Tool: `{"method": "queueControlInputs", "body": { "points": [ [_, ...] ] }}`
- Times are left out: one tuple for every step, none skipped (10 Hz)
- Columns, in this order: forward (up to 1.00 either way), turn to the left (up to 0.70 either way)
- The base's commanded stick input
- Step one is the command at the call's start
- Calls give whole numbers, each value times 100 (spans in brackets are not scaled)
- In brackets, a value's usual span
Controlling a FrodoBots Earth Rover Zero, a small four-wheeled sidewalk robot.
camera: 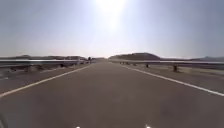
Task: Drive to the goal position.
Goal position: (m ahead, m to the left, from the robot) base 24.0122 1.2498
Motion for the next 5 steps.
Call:
{"method": "queueControlInputs", "body": {
  "points": [
    [70, 0],
    [70, 0],
    [70, 0],
    [70, 0],
    [70, 0]
  ]
}}
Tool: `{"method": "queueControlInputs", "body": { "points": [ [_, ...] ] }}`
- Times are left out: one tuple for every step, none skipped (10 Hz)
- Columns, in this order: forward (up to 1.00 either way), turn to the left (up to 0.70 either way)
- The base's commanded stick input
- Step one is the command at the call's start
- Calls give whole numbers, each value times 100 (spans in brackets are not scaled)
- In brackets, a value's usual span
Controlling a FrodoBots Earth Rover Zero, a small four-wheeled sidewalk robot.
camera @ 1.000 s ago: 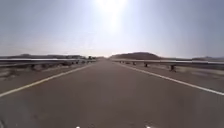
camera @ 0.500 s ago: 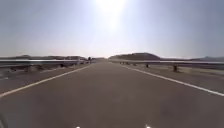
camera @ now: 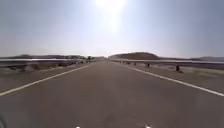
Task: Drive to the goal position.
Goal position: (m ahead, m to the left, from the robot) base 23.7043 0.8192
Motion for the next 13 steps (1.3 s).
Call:
{"method": "queueControlInputs", "body": {
  "points": [
    [70, 0],
    [70, 0],
    [70, 0],
    [70, 0],
    [70, 0],
    [70, 0],
    [70, 0],
    [70, 0],
    [70, 0],
    [70, 0],
    [70, 0],
    [70, 0],
    [70, 0]
  ]
}}
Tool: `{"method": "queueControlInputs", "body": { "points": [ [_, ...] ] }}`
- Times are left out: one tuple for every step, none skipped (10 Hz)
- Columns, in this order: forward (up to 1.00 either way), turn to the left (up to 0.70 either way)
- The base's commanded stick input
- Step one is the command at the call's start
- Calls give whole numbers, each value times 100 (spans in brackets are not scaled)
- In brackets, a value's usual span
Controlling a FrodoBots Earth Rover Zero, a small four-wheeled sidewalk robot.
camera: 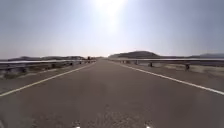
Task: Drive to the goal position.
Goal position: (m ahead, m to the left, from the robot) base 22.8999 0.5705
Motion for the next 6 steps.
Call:
{"method": "queueControlInputs", "body": {
  "points": [
    [70, 0],
    [70, 0],
    [70, 0],
    [70, 0],
    [70, 0],
    [70, 0]
  ]
}}
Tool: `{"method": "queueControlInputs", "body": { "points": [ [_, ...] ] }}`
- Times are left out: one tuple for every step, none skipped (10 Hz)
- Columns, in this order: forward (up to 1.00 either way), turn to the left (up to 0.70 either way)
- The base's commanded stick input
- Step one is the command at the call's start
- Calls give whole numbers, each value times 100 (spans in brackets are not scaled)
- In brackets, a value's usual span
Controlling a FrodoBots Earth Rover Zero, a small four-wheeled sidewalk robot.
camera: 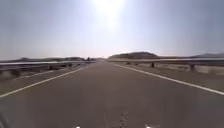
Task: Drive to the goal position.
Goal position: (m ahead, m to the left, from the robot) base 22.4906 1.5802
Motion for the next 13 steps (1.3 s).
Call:
{"method": "queueControlInputs", "body": {
  "points": [
    [70, 0],
    [70, 0],
    [70, 0],
    [70, 0],
    [70, 0],
    [70, 0],
    [70, 0],
    [70, 0],
    [70, 0],
    [70, 0],
    [70, 0],
    [70, 0],
    [70, 0]
  ]
}}
